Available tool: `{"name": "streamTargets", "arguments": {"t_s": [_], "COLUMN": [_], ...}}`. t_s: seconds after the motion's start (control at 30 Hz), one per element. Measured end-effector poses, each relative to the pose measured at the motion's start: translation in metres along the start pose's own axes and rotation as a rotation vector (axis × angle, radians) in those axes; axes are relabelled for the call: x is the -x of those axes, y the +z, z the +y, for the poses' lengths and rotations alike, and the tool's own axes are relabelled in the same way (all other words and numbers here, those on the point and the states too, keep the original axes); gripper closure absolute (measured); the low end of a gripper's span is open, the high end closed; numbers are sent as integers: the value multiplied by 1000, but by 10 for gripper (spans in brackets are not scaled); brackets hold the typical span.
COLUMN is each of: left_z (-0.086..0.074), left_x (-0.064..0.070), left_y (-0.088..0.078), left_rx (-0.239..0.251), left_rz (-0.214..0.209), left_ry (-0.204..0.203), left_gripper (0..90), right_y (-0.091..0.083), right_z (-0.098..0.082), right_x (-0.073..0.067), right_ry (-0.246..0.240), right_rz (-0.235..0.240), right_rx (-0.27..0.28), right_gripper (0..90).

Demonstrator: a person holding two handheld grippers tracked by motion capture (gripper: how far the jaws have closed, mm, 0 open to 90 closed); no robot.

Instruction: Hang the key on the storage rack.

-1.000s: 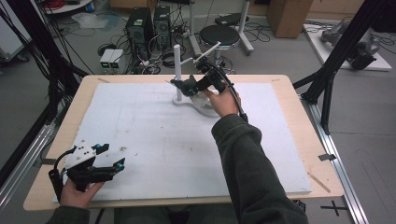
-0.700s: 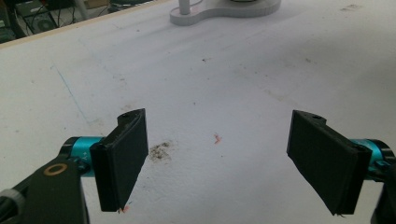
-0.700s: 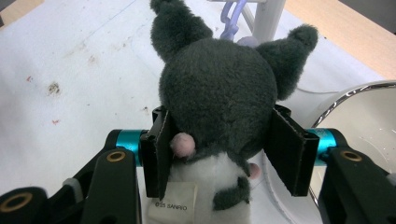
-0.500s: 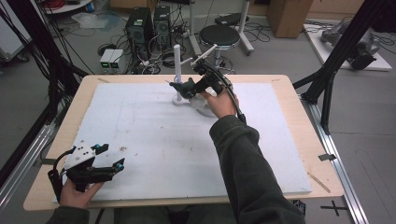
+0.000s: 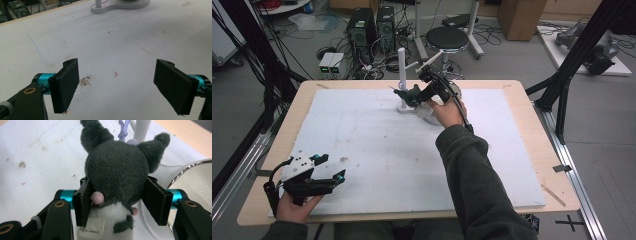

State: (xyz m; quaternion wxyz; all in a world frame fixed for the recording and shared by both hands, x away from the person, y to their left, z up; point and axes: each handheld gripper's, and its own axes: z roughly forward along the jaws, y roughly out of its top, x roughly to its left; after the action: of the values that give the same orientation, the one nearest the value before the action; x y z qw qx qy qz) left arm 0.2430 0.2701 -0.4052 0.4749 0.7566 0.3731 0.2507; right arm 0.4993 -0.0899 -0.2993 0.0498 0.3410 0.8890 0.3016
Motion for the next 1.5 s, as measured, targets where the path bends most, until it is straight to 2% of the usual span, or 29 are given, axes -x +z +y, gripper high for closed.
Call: {"name": "streamTargets", "arguments": {"t_s": [0.07,0.13,0.17,0.27,0.53,0.77,0.83,0.97,1.03,1.1,1.2,1.4,1.5], "left_z": [0,0,0,0,0,1,1,1,1,1,0,0,0], "left_x": [0,0,0,0,0,0,1,2,2,2,1,1,1], "left_y": [0,0,0,1,0,0,1,1,2,2,0,0,0], "left_rx": [0,-1,-1,-3,-1,-5,-3,-1,-6,-9,-3,-4,-5], "left_rz": [1,-1,-1,-1,0,3,1,-2,-4,-3,4,4,3], "left_ry": [0,4,5,7,2,6,5,2,6,10,-1,-2,0], "left_gripper": [210,210,210,210,210,210,210,210,210,210,210,210,210], "right_y": [5,7,6,3,-3,-9,-10,-10,-11,-14,-19,-22,-26], "right_z": [-3,-5,-5,-4,-6,-7,-10,-19,-21,-23,-28,-40,-45], "right_x": [3,5,4,4,2,-6,-7,-6,-6,-8,-9,-7,-9], "right_ry": [28,34,43,27,33,0,-24,-8,10,-16,-18,-1,-3], "right_rz": [5,7,15,7,34,62,58,60,69,62,61,61,56], "right_rx": [-26,-40,-32,-1,10,48,78,74,43,47,97,102,128], "right_gripper": [388,380,379,361,316,273,272,238,215,216,215,199,198]}}
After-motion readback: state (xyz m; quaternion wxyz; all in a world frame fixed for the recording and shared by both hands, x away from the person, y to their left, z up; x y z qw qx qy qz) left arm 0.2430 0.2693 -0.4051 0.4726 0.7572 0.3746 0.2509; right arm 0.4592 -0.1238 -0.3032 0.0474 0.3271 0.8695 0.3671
